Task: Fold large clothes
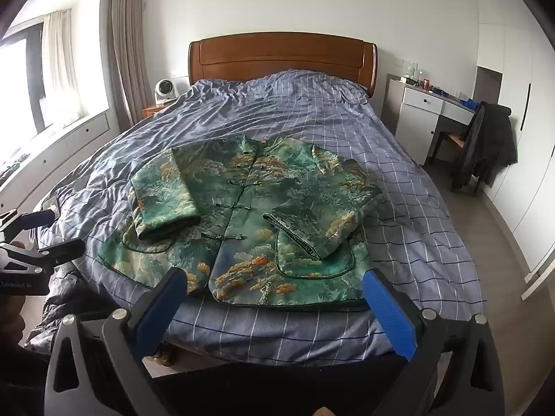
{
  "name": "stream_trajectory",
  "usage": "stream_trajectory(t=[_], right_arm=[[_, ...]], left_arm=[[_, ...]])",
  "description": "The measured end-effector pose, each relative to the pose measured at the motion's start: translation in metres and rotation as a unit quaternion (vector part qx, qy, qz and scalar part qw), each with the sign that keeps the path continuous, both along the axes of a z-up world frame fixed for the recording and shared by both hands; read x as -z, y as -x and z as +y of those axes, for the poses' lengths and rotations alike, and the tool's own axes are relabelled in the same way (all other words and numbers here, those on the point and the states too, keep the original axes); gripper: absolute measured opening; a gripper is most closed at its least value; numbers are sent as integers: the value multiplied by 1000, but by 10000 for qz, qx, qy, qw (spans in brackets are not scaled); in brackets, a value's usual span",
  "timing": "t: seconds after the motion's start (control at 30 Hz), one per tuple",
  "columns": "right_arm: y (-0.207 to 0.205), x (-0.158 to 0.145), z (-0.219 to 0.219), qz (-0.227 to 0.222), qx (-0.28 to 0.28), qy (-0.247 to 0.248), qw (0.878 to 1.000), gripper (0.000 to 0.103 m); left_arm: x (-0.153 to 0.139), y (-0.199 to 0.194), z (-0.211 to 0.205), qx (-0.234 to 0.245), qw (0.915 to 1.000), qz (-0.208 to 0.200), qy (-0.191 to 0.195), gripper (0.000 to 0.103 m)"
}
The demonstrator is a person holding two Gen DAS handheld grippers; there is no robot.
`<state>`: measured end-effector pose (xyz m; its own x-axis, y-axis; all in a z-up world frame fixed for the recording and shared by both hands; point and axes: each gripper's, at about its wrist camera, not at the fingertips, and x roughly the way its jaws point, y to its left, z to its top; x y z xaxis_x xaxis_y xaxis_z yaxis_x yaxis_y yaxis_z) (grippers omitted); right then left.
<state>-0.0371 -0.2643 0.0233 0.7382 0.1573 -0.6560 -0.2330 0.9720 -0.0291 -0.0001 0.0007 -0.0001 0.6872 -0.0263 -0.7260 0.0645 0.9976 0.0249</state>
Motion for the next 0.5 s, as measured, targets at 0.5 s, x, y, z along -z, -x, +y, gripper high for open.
stream_trajectory(t=[0.5], right_arm=[[-6, 4, 5, 98, -16, 21, 9999, 103]], left_arm=[[1, -2, -2, 19, 10000, -71, -9, 103]])
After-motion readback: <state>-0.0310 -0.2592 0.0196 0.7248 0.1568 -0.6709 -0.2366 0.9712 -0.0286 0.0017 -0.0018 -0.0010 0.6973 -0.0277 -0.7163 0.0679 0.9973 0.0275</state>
